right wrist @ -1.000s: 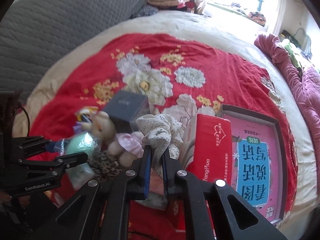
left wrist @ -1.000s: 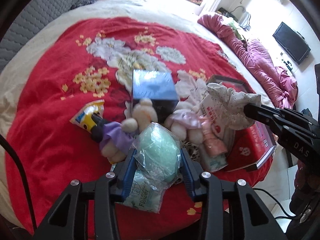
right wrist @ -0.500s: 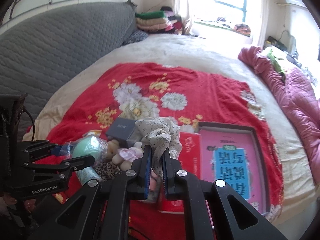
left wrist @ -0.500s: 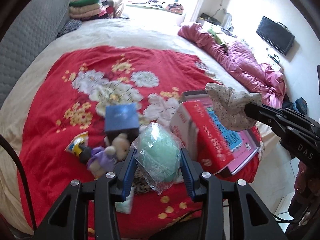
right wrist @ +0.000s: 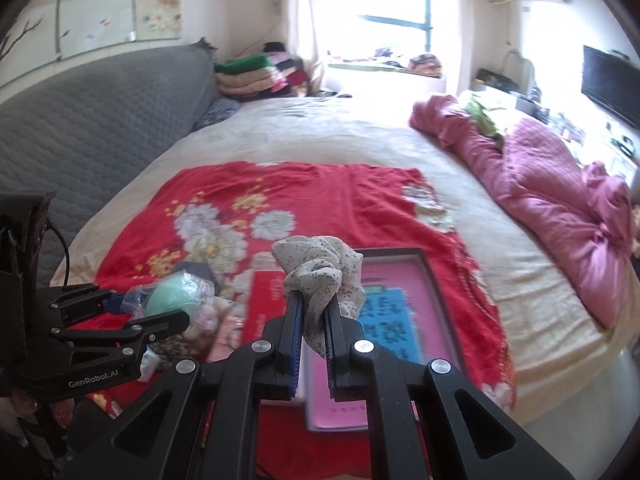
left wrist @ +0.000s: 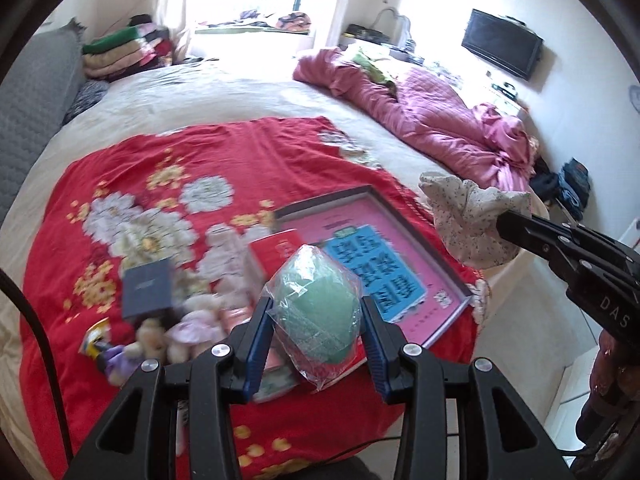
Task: Organize soft objects
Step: 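Carry the bagged ball with left tool while right tool carries scrunchie to pink tray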
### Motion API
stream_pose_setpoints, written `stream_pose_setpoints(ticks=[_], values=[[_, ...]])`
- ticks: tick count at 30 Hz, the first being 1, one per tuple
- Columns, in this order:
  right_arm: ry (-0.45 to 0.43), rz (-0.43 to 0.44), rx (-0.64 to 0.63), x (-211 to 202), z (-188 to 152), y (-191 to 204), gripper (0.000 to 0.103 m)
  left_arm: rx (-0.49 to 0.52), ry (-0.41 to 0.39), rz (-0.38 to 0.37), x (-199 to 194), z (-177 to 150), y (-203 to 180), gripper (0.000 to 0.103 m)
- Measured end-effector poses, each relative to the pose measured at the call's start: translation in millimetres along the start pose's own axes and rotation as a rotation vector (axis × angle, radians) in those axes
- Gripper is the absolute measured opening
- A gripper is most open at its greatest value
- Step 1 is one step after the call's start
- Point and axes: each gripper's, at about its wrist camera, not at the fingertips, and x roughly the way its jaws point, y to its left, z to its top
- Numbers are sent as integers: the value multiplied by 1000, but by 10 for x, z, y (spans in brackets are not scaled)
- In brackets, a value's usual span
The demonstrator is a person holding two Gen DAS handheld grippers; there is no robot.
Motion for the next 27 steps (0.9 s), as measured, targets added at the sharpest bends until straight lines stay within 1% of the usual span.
stream_pose_setpoints(ticks=[4,12,16,18,20,24,27], values=[[3,-41,47,-78,-108,-338,10,36,15,-19,172,72,-265,43],[15,-123,123,-25,-356,-869,10,94,77,-39,690,139,-709,43],[36,-137,158,181,-490,-1064,10,115,120,-44,989,152,-853,43],[64,-149,161,333,-557,-1117,10,123,147,-41,1139,138,-903,43],[92,-155,167,484,-638,-1175,10,114,174,-54,1265,119,-918,43],[131,-177,154,768,-818,-1228,10,132,221,-31,1542,73,-946,43],[156,-192,142,953,-921,-1231,10,133,251,-29,1693,53,-945,43]])
